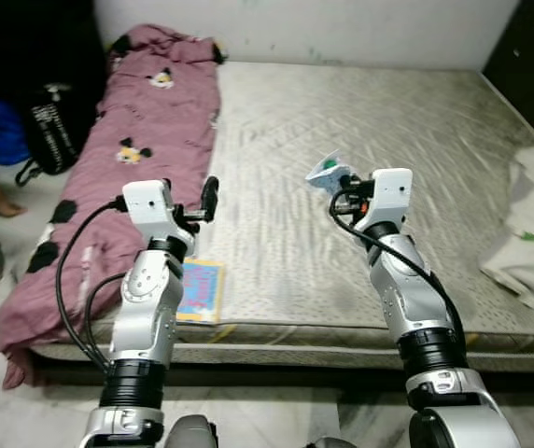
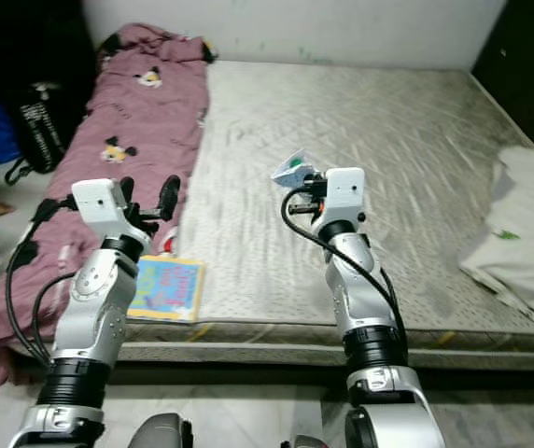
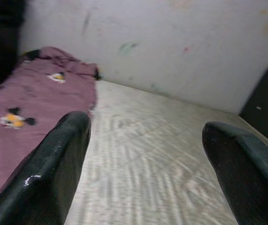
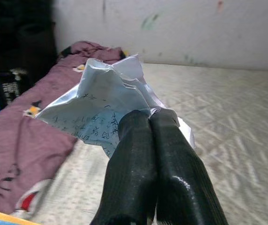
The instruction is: Clean up the room
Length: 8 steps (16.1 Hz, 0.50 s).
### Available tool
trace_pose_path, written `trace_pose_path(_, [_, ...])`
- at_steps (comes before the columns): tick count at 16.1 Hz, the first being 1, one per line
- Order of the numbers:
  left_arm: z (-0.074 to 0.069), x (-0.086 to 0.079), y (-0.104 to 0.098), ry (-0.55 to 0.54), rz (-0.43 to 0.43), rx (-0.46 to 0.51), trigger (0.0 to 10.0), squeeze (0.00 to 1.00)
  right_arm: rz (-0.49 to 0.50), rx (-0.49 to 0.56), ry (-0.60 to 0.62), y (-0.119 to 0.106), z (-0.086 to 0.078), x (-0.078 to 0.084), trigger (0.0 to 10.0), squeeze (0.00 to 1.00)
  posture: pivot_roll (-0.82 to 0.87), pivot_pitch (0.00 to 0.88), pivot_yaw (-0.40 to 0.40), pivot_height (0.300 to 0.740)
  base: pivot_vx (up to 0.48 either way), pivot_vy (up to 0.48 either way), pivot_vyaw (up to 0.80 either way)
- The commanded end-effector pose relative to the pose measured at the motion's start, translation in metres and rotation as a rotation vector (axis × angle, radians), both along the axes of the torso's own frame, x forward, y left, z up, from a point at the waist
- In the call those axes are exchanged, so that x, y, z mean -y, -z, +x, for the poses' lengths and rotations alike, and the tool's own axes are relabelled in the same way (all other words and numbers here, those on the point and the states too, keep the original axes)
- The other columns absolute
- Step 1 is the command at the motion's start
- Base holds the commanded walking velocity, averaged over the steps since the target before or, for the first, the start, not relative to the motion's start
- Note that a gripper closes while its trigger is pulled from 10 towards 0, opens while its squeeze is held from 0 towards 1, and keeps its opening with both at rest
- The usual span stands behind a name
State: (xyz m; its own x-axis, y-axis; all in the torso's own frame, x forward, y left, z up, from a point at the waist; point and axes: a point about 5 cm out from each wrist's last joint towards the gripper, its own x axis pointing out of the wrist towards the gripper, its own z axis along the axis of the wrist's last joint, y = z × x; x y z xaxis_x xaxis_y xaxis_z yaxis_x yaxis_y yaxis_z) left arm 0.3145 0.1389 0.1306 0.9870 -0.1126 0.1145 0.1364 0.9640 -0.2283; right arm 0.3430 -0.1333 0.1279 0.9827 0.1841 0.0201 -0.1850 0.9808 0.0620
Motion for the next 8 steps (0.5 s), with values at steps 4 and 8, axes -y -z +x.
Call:
trace_pose_path(4, [0.0007,-0.0008,0.0001,-0.003,0.001,-0.007,10.0,0.00,-0.009,-0.002,-0.021,-0.0002,0.0014,-0.0042,10.0,0.00,0.01,0.000,-0.025,0.740,0.000,0.452,0.00])
trace_pose_path(8, [0.0013,-0.0010,-0.0004,-0.006,0.001,-0.006,10.0,0.00,-0.015,-0.002,-0.028,-0.0002,0.0018,-0.0050,10.0,0.00,0.01,0.000,-0.025,0.740,0.000,0.453,0.00])
